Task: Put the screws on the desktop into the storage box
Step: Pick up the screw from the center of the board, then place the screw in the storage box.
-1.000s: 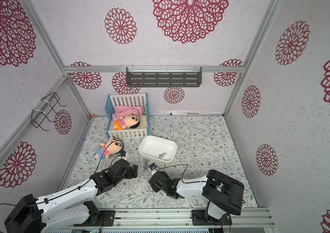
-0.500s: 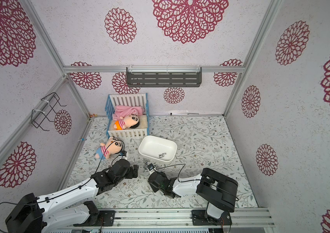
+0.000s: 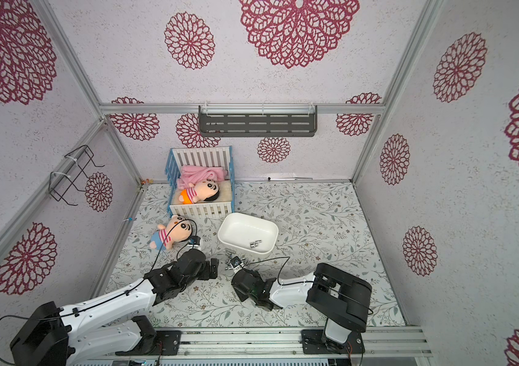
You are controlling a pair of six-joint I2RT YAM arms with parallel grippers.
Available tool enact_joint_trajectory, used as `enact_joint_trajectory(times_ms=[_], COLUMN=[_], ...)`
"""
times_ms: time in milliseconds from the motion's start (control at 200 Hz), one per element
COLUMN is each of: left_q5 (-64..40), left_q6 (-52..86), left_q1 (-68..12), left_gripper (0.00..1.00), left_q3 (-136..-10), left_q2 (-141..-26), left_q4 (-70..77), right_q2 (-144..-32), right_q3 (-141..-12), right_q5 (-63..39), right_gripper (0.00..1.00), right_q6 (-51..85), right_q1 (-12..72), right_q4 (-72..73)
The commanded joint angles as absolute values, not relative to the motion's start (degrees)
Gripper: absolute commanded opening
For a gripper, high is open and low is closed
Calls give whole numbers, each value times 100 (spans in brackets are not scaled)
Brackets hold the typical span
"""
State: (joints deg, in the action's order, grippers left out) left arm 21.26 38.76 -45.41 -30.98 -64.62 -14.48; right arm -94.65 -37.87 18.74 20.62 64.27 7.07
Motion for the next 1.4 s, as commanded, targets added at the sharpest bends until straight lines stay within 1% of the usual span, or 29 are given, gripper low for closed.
enact_joint_trajectory(times_ms=[0, 180, 385, 425, 605, 745, 846, 941, 1036, 1151, 1296, 1391], left_q5=[2092, 2074, 2098, 2109, 2175, 2265, 2220, 2215, 2199, 2156, 2103, 2091], left_q6=[3799, 3793, 3792, 3789, 3789, 3782, 3773, 3771, 3762, 3758, 3768, 3760], left_q1=[-4632, -4632, -4641, -4638, -4641, -4636, -4640, -4649, -4649, -4649, -4658, -4666], left_gripper=[97, 97, 97, 97, 97, 97, 97, 97, 97, 97, 97, 97], left_q3=[-3208, -3234, -3252, -3253, -3252, -3269, -3271, -3261, -3260, -3287, -3330, -3348], left_q2=[-6512, -6521, -6491, -6478, -6478, -6456, -6413, -6395, -6429, -6507, -6618, -6666], left_q4=[-1535, -1556, -1611, -1609, -1630, -1652, -1652, -1644, -1651, -1652, -1655, -1652], right_q2=[-9557, -9436, -9036, -8954, -8605, -8194, -7762, -7594, -7763, -8275, -9099, -9462], right_q3=[-3907, -3860, -3633, -3585, -3421, -3542, -3666, -3889, -4222, -4664, -5287, -5534], right_q5=[2038, 2092, 2124, 2172, 2346, 2549, 2408, 2143, 1834, 1663, 1450, 1340], right_gripper=[41, 35, 31, 29, 29, 29, 30, 30, 30, 32, 32, 34], right_q6=[2136, 2098, 2082, 2089, 2132, 2090, 1987, 1959, 1961, 1896, 1964, 1951], right_q1=[6434, 6434, 6434, 6434, 6434, 6343, 6191, 5806, 5276, 4825, 4387, 4247], right_q4=[560, 570, 755, 774, 805, 451, 385, 350, 301, 301, 159, 148])
